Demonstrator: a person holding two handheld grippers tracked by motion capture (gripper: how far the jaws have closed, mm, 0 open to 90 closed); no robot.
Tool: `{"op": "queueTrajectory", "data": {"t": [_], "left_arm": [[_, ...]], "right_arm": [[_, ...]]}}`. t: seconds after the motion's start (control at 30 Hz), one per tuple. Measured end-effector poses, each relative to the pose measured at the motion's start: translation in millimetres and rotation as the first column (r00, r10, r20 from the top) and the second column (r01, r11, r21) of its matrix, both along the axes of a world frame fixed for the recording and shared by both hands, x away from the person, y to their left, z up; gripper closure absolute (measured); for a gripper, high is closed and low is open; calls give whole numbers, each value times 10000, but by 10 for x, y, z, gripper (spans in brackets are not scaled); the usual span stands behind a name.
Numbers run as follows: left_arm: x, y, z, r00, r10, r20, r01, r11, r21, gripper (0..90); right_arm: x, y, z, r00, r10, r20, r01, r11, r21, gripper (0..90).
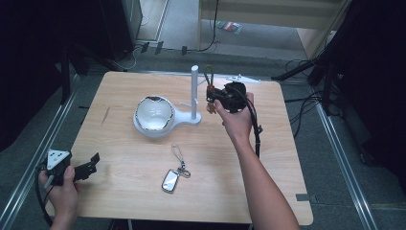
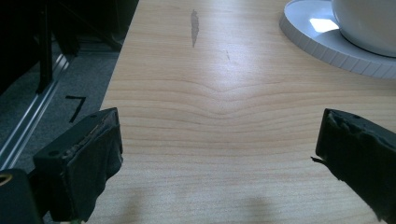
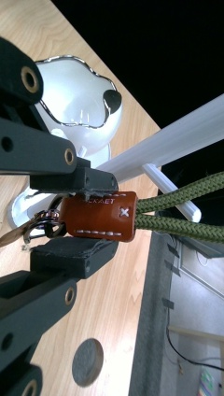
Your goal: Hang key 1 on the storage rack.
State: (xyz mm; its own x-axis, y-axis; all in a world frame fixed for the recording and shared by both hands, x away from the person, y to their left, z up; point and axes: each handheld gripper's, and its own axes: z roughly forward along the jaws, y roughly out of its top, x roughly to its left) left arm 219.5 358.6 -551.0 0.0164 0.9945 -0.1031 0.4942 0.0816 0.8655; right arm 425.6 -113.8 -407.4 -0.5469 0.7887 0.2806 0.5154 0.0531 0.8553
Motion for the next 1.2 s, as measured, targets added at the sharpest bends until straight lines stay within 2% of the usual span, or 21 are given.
{"op": "queueTrajectory", "data": {"t": [0.1, 0.2, 0.43, 0.6, 0.7, 0.8, 1.0, 1.13, 1.2], "left_arm": [[0, -1, 0, 10000, 5, 7, -5, 10000, -3, 9], [0, -3, 0, 10000, 4, 3, -4, 10000, 2, 9], [0, 0, 0, 10000, 11, -1, -11, 10000, -1, 9], [-1, 1, 0, 10000, 24, 7, -24, 10000, 5, 9], [-1, 0, 0, 10000, 23, 4, -23, 10000, -1, 9], [-1, 1, 0, 10000, 20, 7, -20, 10000, 1, 9], [-1, 0, -1, 10000, 21, 30, -21, 10000, 1, 9], [-1, -2, 0, 10000, 21, 11, -21, 10000, -1, 9], [-1, -1, -1, 10000, 29, 29, -29, 10000, 1, 9]], "right_arm": [[14, -6, -10, 9999, 18, -112, -17, 10000, 79, 696], [30, -19, -19, 9990, 181, -399, -163, 9988, 462, 696], [55, -45, -23, 9981, 12, -617, 16, 9989, 464, 696], [96, -58, -23, 9961, 166, -862, -123, 9987, 501, 695], [120, -64, 8, 9952, 310, -929, -265, 9984, 499, 695], [138, -77, 34, 9927, 547, -1077, -472, 9964, 706, 698], [151, -115, 66, 9845, 1025, -1422, -960, 9940, 521, 705], [149, -161, 95, 9821, 1233, -1421, -1197, 9922, 336, 706], [148, -191, 112, 9814, 1342, -1376, -1292, 9906, 443, 708]]}}
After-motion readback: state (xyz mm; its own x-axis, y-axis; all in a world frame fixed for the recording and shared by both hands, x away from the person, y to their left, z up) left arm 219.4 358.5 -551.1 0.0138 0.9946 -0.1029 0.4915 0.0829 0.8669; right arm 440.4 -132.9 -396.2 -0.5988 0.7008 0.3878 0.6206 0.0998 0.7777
